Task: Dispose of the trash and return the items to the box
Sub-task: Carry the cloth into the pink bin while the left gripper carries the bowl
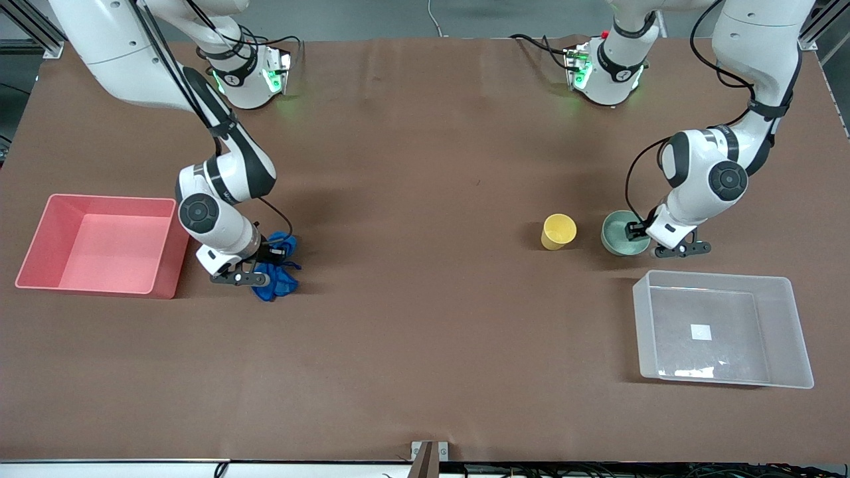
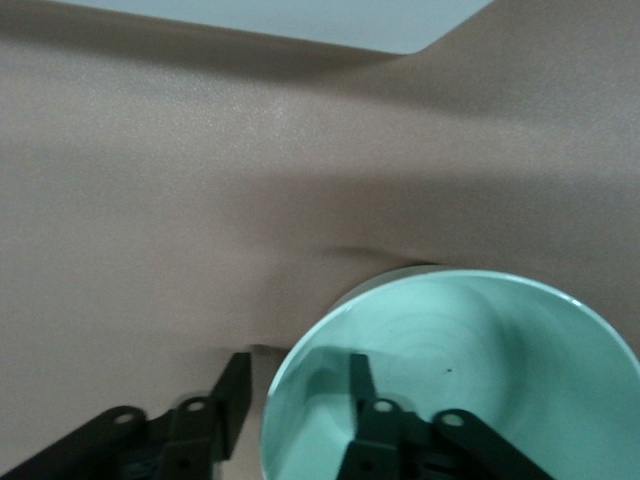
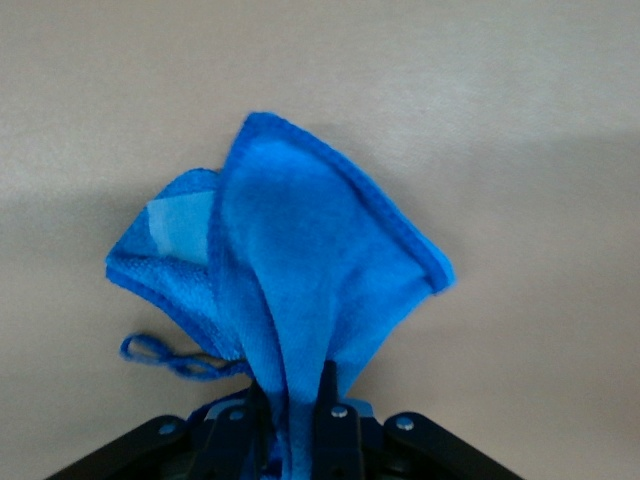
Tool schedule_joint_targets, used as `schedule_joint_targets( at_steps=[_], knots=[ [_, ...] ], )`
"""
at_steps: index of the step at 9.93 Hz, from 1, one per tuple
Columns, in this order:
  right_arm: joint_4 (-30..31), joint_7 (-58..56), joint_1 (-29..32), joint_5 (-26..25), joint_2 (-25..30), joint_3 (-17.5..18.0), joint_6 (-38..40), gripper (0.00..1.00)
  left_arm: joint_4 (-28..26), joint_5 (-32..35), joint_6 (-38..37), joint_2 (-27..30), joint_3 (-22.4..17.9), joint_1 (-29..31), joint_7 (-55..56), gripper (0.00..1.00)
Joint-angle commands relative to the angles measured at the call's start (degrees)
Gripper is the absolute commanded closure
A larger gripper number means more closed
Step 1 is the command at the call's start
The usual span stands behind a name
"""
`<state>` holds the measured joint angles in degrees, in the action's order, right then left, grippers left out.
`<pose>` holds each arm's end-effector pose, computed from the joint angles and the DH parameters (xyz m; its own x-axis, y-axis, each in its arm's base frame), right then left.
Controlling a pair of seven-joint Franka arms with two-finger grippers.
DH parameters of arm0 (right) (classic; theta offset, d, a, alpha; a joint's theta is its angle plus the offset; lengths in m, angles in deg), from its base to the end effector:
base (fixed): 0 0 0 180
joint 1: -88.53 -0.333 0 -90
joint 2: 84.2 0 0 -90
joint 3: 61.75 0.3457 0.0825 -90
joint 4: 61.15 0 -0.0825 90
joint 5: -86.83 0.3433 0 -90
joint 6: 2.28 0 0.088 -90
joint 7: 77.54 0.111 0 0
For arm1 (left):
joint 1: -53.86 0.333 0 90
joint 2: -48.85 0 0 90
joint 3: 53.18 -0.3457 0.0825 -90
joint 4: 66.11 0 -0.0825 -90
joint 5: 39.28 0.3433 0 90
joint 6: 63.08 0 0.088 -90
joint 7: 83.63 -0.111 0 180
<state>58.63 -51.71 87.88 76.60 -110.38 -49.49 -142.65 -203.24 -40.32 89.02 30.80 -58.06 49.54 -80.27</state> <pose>0.5516 0.1210 0.2549 0.9923 -0.1015 -0.0704 -0.0986 -0.9942 0.0431 0.4865 0.0055 0.2442 0.9954 0.0816 -0.0511 0.0805 -0.9965 -0.0218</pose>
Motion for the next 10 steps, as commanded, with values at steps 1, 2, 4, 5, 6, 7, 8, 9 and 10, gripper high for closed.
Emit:
schedule_joint_targets(
  at_steps=[1,2,4,5,6,7,8,9,10],
  knots=[
    [-7.7,3.6,0.8,-0.5,7.3,1.4,19.7,0.99,-1.4,1.0,1.0,0.4,0.0,0.2,-1.0,1.0],
    [-11.0,3.2,1.3,-0.5,11.3,1.4,27.8,0.99,-1.3,1.0,0.8,0.9,0.0,0.2,-1.0,1.0],
    [-11.8,-5.6,3.2,-0.4,19.8,-1.8,36.4,0.99,-2.3,1.0,-2.3,5.7,0.1,0.0,-1.3,1.0],
    [-11.6,-13.5,3.1,0.4,23.2,-6.6,39.8,0.99,-2.0,1.0,-6.1,9.5,0.2,-0.3,-1.8,1.0],
    [-11.2,-23.4,3.1,2.8,26.1,-12.5,41.7,0.99,-1.3,1.0,-11.5,13.8,0.3,-0.4,-2.0,1.0],
    [-10.5,-31.5,3.1,3.0,27.0,-17.8,41.8,0.99,1.0,0.3,-15.6,16.1,0.3,-0.5,-2.0,1.0],
    [-9.7,-38.4,3.1,3.1,26.7,-23.0,40.8,0.99,5.6,0.2,-20.7,16.3,0.3,-0.6,-2.0,1.0],
    [-7.0,-41.7,3.2,3.1,26.6,-26.0,36.9,0.99,11.1,0.1,-24.7,15.4,0.1,-0.5,-2.4,1.0],
    [-2.6,-44.6,3.4,3.1,26.4,-28.2,30.5,0.99,17.1,-0.8,-27.2,13.0,-0.6,-0.3,-3.9,1.0]
  ],
)
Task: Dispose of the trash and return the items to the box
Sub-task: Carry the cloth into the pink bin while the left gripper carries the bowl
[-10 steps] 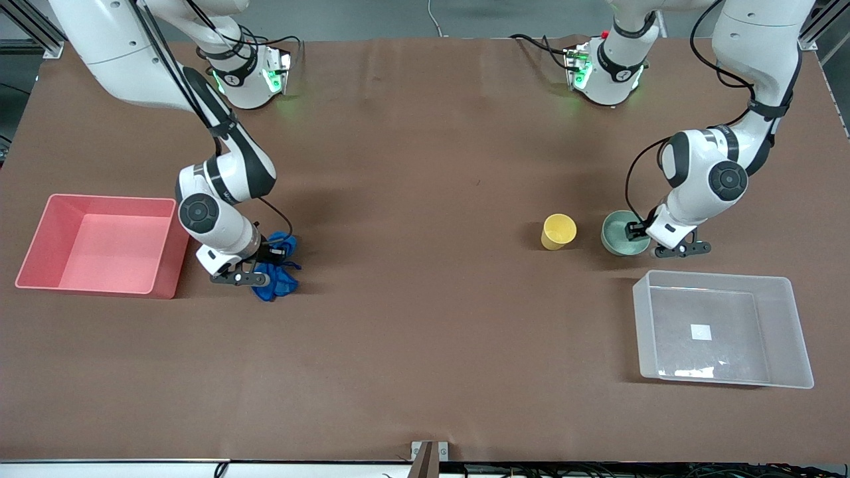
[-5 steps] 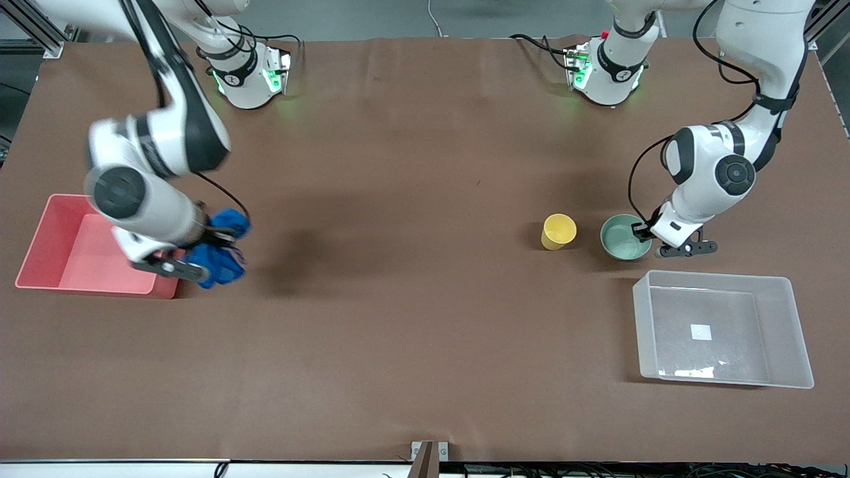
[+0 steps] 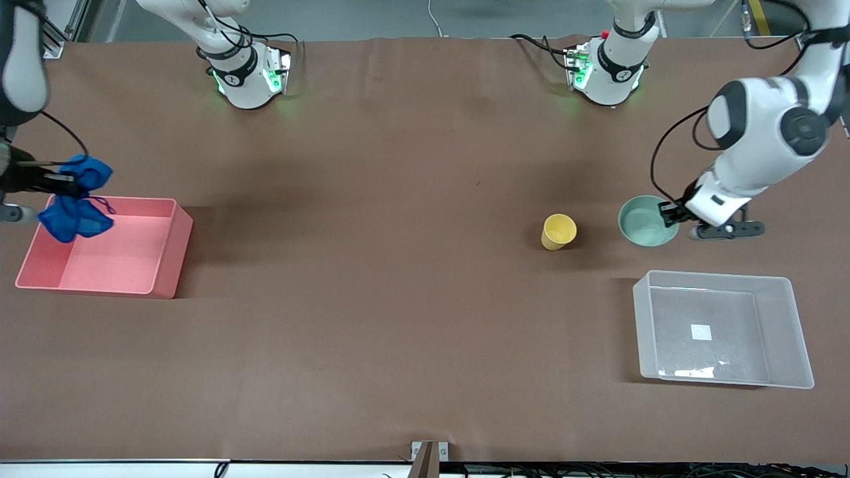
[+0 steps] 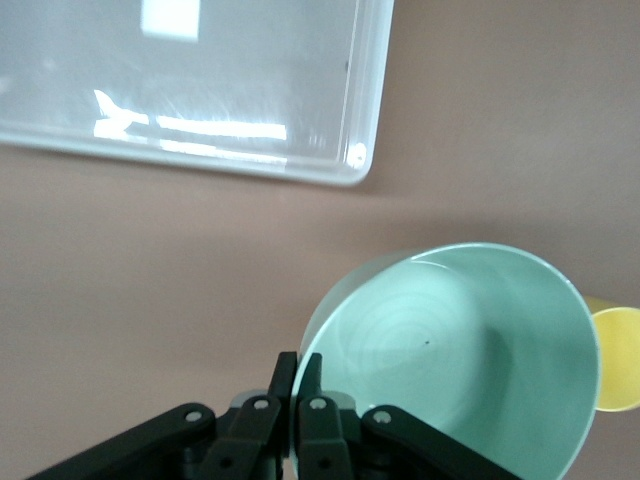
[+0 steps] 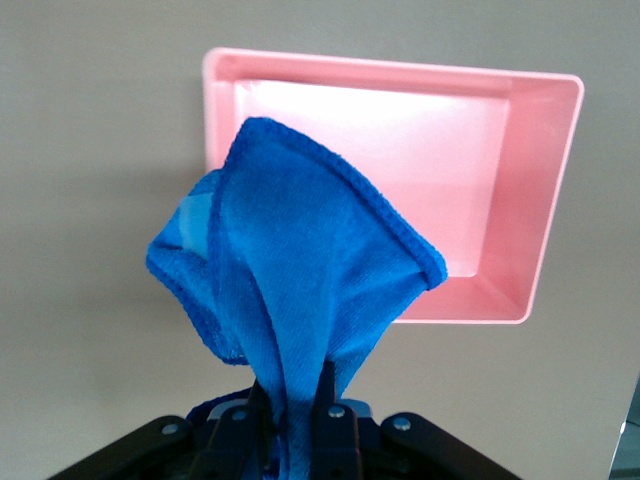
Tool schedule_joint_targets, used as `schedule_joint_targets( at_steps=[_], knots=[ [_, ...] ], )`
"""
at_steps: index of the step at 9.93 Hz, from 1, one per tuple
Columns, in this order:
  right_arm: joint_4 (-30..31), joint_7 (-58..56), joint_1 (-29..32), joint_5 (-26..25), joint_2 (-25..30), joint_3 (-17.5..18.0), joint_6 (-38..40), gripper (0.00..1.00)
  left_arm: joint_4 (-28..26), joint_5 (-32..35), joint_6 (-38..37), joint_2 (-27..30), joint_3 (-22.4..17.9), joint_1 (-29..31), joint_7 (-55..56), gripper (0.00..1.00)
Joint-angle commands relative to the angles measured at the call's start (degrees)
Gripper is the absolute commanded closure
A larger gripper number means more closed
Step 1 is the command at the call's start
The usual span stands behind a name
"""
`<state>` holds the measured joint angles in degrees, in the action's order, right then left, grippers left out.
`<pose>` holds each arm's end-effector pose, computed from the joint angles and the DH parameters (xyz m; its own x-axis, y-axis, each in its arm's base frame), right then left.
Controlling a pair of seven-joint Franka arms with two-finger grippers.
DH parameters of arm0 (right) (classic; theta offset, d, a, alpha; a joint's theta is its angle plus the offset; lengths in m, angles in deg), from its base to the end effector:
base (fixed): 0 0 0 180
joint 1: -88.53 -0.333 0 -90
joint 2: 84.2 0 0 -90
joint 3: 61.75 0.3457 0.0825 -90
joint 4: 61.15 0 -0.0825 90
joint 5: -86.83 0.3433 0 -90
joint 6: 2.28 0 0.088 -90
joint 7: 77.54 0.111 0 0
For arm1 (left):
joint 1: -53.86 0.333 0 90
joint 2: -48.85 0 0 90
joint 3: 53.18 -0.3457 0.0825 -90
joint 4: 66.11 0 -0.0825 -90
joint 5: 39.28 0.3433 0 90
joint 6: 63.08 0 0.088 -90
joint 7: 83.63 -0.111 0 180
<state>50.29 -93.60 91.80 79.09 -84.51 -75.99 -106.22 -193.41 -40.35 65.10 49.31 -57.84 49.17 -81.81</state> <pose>0.4793 -0.1632 0.5066 0.9858 0.0089 -0.1674 0.0231 -0.9963 0.0834 0.4945 -0.0008 0.4306 0.9988 0.0428 0.0228 0.0424 -0.9990 0.0163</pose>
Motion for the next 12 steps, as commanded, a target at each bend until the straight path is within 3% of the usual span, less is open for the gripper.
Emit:
schedule_joint_targets(
  at_steps=[1,3,5,7,8,9,10,12],
  knots=[
    [10.1,-4.0,-0.6,0.6,-0.2,-3.4,-12.4,0.99,12.7,-3.0,-4.1,-9.2,-2.4,-0.1,-6.0,1.0],
    [12.5,-4.0,-0.6,1.0,-7.1,-3.3,-20.9,0.99,25.5,-6.3,-4.2,-19.5,-6.8,0.0,-15.7,1.0],
    [12.8,-4.1,-0.6,4.4,-14.1,-3.2,-28.5,0.99,41.1,-12.8,-5.8,-32.7,-11.0,0.3,-21.6,1.0],
    [13.9,-4.2,-0.7,4.6,-18.5,-3.2,-33.1,0.95,49.9,-16.4,-6.7,-42.8,-12.7,0.6,-24.7,1.0],
    [13.9,-4.2,-0.7,4.6,-20.0,-3.2,-33.3,0.67,52.5,-18.1,-6.4,-46.2,-12.7,0.6,-24.7,1.0],
    [13.9,-4.2,-0.8,4.6,-20.0,-3.1,-33.3,0.07,53.6,-18.1,-6.0,-47.8,-12.7,0.6,-24.7,1.0],
    [13.3,-4.0,-0.9,4.6,-19.9,-3.1,-33.1,0.0,53.4,-18.1,-4.9,-48.9,-12.7,0.6,-24.7,1.0],
    [10.6,-3.7,-1.0,4.6,-17.6,-3.1,-29.9,0.0,51.6,-18.6,-4.1,-49.2,-12.7,0.4,-24.5,1.0]
  ],
)
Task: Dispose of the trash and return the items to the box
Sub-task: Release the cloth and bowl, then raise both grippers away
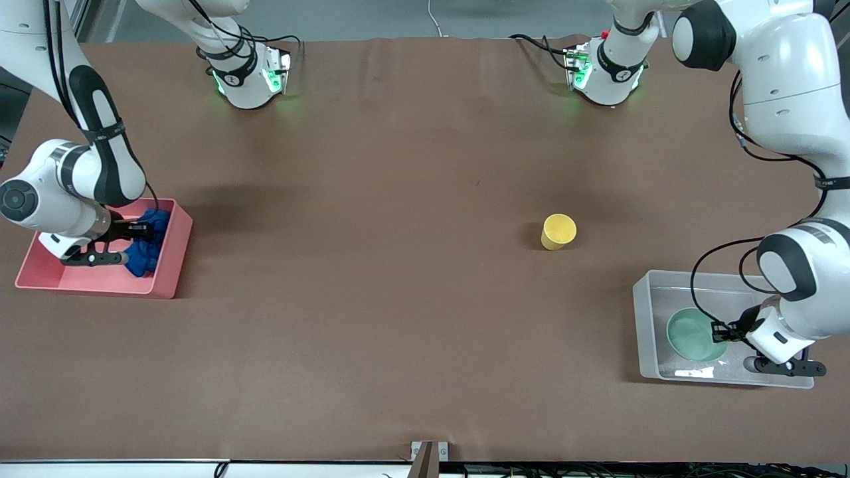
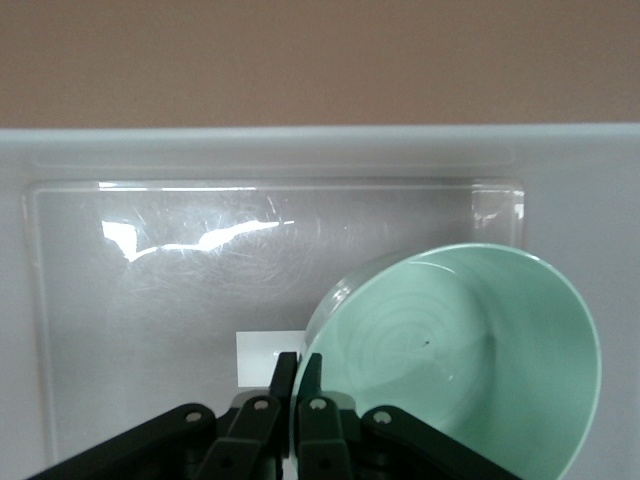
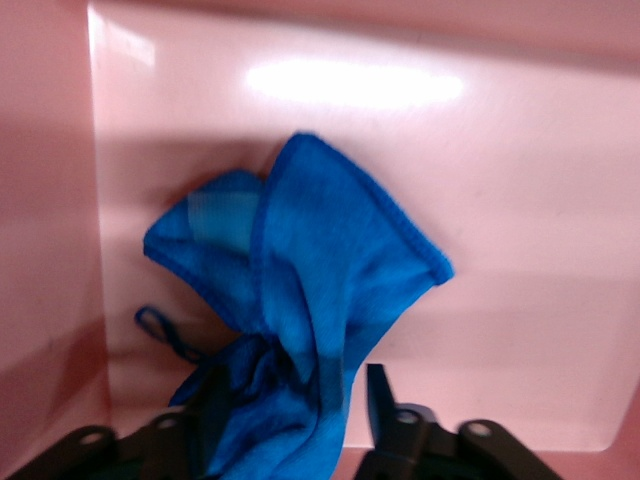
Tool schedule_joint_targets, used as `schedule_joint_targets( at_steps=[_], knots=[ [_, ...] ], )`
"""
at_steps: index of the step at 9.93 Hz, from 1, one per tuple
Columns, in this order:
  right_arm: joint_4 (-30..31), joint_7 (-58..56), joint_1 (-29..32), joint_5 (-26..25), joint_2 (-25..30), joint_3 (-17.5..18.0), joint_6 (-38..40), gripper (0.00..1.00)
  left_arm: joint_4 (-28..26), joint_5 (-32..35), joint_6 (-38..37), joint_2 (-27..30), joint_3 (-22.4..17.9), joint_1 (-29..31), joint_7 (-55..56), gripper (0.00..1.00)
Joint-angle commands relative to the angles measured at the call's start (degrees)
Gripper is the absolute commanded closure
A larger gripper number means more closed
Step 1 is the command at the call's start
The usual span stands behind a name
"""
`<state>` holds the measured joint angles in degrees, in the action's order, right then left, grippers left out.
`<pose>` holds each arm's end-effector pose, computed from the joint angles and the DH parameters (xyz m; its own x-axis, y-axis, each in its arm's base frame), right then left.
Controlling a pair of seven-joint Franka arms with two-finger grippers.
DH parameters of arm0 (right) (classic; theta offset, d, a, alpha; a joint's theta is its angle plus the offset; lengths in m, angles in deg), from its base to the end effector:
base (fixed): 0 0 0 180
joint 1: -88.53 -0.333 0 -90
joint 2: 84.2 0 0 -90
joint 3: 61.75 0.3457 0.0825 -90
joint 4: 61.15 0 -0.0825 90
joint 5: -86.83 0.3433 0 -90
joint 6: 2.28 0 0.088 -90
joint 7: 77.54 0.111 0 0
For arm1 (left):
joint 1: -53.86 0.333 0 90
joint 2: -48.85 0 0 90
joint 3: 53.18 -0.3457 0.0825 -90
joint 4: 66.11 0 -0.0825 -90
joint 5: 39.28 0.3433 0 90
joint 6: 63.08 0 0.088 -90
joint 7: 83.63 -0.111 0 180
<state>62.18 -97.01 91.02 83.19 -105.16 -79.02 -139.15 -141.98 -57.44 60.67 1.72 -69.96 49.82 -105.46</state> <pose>0.5114 -0.1793 0.2829 0.9859 0.0481 -0.1603 0.0640 -0.9934 0.0956 0.7283 0.0907 0.2958 0.9945 -0.0813 0.0658 -0.0838 -0.9958 0.0361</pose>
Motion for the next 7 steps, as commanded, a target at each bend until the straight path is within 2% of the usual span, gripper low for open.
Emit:
schedule_joint_targets(
  at_steps=[1,3,4,5,6,7],
  knots=[
    [-4.8,0.0,-0.2,0.6,5.3,0.0,8.9,0.0,-1.8,-1.7,0.8,-1.2,-0.5,-0.4,-0.8,1.0],
    [-13.3,5.1,0.0,0.6,10.4,1.2,21.7,0.0,-7.3,-1.2,4.5,-1.0,-0.4,-1.0,-1.0,0.99],
    [-16.8,9.4,1.7,0.6,13.1,5.5,26.8,0.0,-10.3,-1.2,7.0,-0.2,-0.3,-1.1,-1.0,0.97],
    [-19.2,14.4,3.2,0.6,15.7,10.0,31.5,0.0,-10.7,-1.0,7.2,0.3,-0.3,-0.9,-1.9,0.89],
    [-20.4,18.8,3.3,0.6,18.8,12.4,35.3,0.0,-10.7,-1.0,7.2,0.8,-0.4,-0.4,-4.9,0.57],
    [-22.0,20.3,3.2,0.6,22.5,13.9,38.7,0.0,-10.9,-1.0,6.9,2.4,-0.4,0.0,-6.6,0.18]
  ],
)
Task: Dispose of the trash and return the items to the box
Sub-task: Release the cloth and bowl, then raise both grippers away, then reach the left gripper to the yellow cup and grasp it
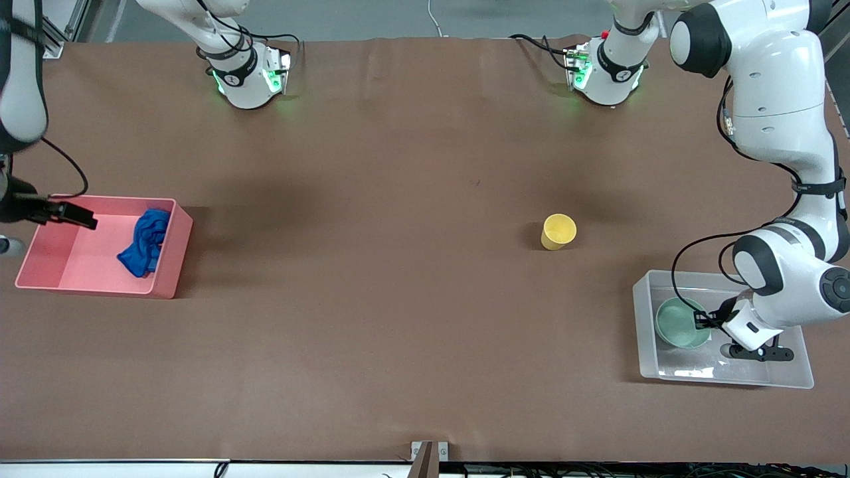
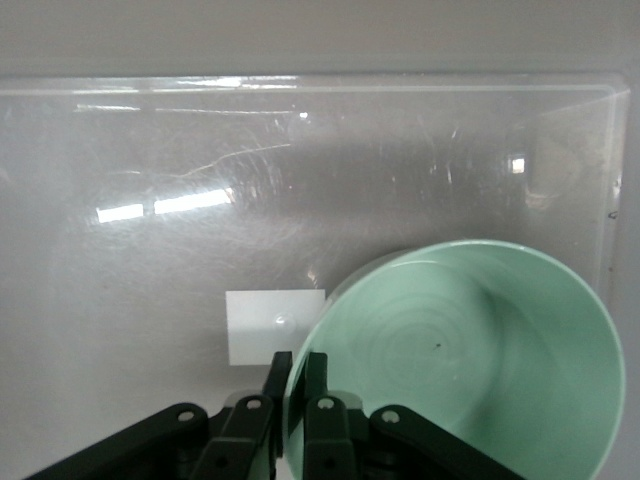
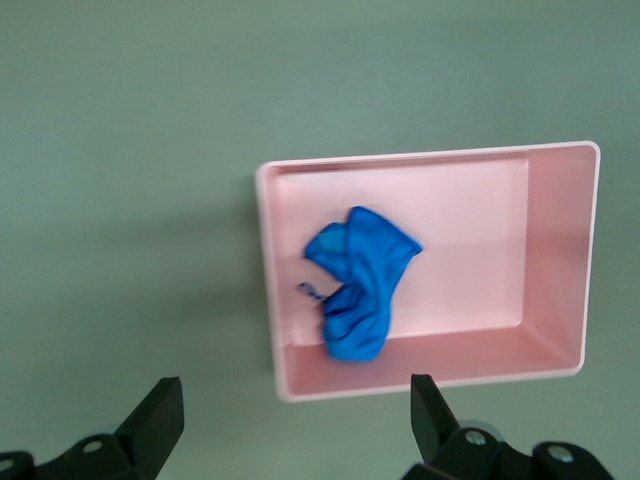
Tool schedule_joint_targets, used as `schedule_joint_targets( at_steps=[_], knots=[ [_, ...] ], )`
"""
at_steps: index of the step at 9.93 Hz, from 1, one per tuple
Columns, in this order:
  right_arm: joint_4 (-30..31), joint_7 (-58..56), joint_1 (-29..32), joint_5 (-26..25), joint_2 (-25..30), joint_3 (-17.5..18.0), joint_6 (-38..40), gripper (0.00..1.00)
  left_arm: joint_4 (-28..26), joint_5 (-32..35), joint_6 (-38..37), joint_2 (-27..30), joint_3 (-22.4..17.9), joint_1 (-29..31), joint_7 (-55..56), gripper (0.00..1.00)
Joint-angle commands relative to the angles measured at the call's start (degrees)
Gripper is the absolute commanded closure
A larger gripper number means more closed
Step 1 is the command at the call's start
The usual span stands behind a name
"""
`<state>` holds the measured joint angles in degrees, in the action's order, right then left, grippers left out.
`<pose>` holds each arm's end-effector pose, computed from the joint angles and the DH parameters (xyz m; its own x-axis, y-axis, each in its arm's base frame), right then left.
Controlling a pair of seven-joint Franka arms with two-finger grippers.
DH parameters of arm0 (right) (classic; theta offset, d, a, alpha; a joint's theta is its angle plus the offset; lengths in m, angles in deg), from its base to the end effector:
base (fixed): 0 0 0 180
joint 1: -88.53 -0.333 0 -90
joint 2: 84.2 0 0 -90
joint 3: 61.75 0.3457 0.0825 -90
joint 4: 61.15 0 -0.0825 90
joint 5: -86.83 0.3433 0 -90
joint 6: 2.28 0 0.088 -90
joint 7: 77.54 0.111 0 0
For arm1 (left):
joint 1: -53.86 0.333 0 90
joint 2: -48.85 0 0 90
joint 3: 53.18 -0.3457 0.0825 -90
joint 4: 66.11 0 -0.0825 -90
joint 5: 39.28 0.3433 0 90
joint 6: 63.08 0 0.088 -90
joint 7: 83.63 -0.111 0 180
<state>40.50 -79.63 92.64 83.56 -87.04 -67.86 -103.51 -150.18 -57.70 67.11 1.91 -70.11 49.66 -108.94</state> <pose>0.5249 -0.0987 0.5527 0.9897 -0.1303 -0.0591 -0.1269 -0.9902 0.0584 0.7041 0.1022 0.2503 0.9937 -0.1054 0.0389 -0.1063 -0.9941 0.0209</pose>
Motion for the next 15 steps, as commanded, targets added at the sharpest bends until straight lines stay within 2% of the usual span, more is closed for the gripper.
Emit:
schedule_joint_targets(
  at_steps=[1,3,4,5,6,7,10,12,14,15],
  knots=[
    [-3.8,3.1,1.3,0.3,6.0,2.9,8.1,0.0,-2.9,-0.7,-0.1,5.2,-0.5,0.2,-3.3,0.01],
    [-16.7,2.4,0.8,0.3,5.3,2.9,18.6,0.0,-2.8,-0.6,-9.1,13.9,-0.6,0.7,-2.6,0.0],
    [-19.4,2.2,0.8,0.4,3.4,3.1,18.9,0.0,-2.8,-0.6,-12.0,17.4,-0.5,0.5,-2.4,0.0],
    [-19.8,2.4,1.3,0.8,2.9,3.6,19.1,0.0,-2.8,0.3,-15.9,20.5,-0.1,0.2,0.0,0.0],
    [-19.7,2.6,1.2,2.1,3.0,3.7,19.1,0.0,-3.0,4.6,-20.0,23.8,1.4,0.1,3.2,0.0],
    [-19.6,3.0,0.8,2.1,3.0,3.7,19.0,0.0,-4.3,10.1,-23.5,27.9,5.4,0.5,7.4,0.0],
    [-19.3,3.0,0.0,2.1,3.0,3.6,19.0,0.0,-19.9,18.7,-23.1,42.5,14.4,0.6,18.6,0.0],
    [-19.3,2.9,0.0,2.2,3.0,3.7,18.3,0.0,-31.8,19.1,-15.6,49.1,19.0,0.6,24.6,0.0],
    [-19.1,2.9,-0.2,2.8,3.0,3.7,16.9,0.0,-39.4,19.1,-8.1,49.4,25.1,0.6,31.3,0.0],
    [-19.1,2.9,-0.2,2.9,3.0,3.7,16.8,0.0,-42.5,19.1,-3.7,48.3,26.3,0.6,31.7,0.0]
  ],
)
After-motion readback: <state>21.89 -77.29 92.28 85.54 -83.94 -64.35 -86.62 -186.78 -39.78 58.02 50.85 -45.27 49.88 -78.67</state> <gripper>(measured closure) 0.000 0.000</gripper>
